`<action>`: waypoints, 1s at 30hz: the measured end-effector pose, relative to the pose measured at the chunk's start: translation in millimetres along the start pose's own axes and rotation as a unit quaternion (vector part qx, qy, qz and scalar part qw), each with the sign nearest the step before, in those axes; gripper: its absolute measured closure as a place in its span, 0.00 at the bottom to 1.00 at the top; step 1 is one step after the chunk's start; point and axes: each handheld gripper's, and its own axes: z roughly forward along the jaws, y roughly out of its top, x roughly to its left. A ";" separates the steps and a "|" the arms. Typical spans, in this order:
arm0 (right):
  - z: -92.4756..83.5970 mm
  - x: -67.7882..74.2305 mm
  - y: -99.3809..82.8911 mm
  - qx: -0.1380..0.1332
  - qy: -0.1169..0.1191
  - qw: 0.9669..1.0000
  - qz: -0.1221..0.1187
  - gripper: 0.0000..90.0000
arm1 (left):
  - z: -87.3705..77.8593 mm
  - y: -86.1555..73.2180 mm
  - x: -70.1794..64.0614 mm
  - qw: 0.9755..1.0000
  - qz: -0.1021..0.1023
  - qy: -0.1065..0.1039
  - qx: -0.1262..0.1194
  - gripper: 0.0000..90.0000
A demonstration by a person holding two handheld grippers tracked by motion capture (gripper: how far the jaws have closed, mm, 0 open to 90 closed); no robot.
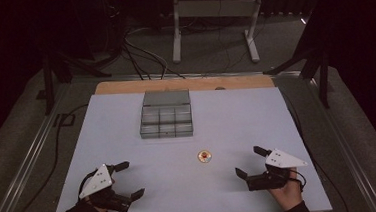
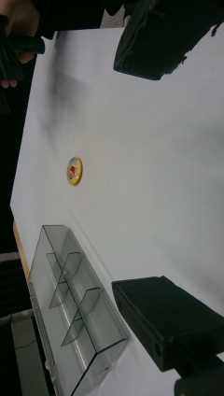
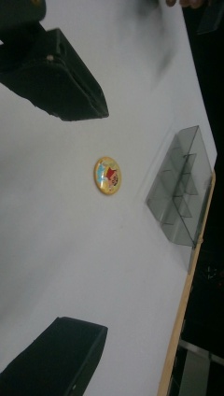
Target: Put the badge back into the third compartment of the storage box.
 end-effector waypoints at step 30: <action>22.2 -3.1 41.9 -0.012 0.002 1.000 0.001 0.00 | 1.0 0.1 -0.3 1.000 -0.004 -0.002 0.002 0.00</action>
